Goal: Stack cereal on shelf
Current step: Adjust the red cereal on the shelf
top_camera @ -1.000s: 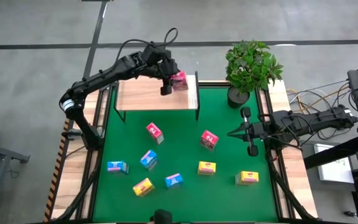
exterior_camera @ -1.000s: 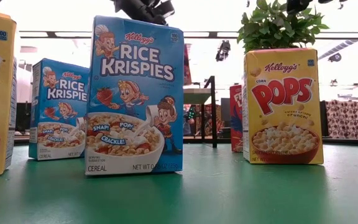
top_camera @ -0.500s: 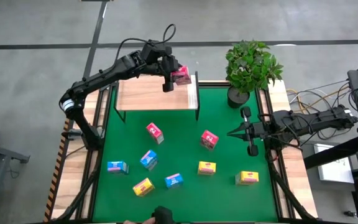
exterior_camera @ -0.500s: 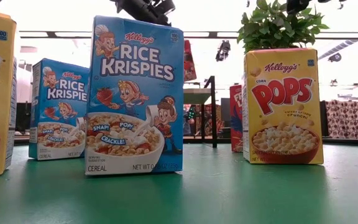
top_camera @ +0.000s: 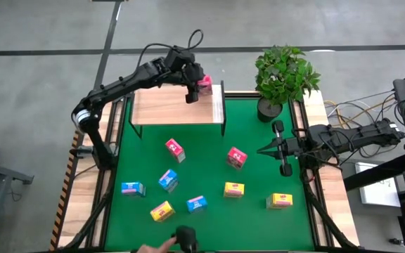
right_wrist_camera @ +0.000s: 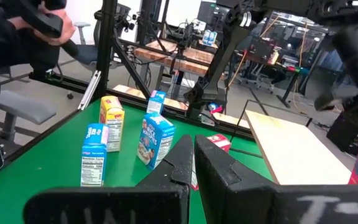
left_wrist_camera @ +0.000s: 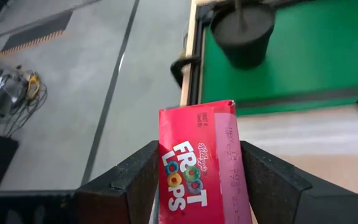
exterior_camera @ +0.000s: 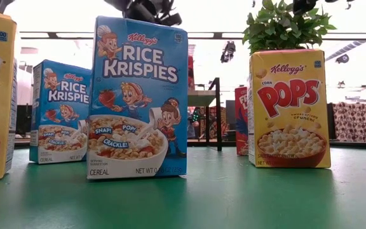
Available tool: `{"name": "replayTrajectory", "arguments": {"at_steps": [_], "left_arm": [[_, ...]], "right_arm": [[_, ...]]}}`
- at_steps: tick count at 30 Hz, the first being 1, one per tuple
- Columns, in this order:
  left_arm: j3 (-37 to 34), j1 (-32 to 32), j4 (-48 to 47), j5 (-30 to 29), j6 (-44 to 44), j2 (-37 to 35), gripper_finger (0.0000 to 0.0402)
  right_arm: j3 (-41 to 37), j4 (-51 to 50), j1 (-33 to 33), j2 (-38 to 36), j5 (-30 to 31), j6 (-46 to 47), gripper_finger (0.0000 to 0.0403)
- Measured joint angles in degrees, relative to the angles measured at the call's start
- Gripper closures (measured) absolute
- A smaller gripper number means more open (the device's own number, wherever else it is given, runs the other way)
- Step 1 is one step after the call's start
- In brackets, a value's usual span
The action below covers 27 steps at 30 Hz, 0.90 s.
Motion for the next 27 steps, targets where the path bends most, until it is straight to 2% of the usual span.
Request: {"name": "replayTrajectory", "arguments": {"at_steps": [18,27], "left_arm": [[0.02,0.70,-0.19,-1.35,0.03,1.21,0.0207],[0.02,0.76,-0.39,-1.35,-0.47,1.19,0.0170]], "right_arm": [[0.00,0.00,0.00,0.04,0.03,0.02,0.0394],[0.00,0.00,0.00,0.04,0.03,0.04,0.0394]]}}
